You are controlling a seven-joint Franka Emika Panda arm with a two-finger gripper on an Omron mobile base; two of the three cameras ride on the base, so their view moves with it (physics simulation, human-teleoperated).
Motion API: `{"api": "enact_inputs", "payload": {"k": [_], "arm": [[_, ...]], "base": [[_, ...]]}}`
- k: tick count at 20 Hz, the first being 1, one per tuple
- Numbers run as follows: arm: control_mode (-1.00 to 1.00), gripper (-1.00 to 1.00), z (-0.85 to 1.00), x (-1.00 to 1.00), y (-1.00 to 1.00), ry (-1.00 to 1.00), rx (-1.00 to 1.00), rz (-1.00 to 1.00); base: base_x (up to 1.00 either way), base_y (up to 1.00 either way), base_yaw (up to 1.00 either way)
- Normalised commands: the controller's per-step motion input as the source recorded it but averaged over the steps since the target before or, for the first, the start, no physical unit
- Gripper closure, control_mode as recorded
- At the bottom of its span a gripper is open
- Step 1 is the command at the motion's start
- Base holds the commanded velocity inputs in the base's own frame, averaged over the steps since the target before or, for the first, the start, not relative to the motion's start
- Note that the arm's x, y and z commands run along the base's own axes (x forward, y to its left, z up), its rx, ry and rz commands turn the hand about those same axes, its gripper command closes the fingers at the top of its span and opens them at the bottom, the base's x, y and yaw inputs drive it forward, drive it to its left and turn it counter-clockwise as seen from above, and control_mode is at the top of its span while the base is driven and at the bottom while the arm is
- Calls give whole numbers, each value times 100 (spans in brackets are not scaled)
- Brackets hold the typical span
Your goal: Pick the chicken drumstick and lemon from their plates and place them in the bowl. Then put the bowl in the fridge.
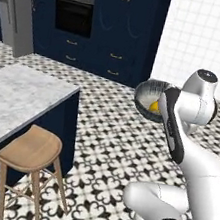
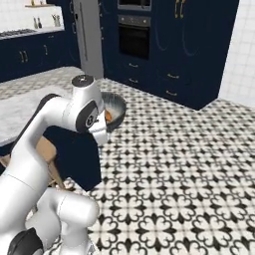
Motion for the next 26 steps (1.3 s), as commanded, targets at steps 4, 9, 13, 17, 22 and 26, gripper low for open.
{"api": "enact_inputs", "payload": {"k": [4, 9, 13, 17, 22, 26], "arm": [[100, 100, 0, 0, 0, 0, 0, 0], [100, 100, 0, 0, 0, 0, 0, 0], [100, 100, 0, 0, 0, 0, 0, 0], [100, 100, 0, 0, 0, 0, 0, 0], [100, 100, 0, 0, 0, 0, 0, 0], [100, 100, 0, 0, 0, 0, 0, 0]], "base": [[100, -8, -22], [100, -22, -28], [100, -54, -25], [100, -17, -12], [100, -53, 17], [100, -64, 31]]}}
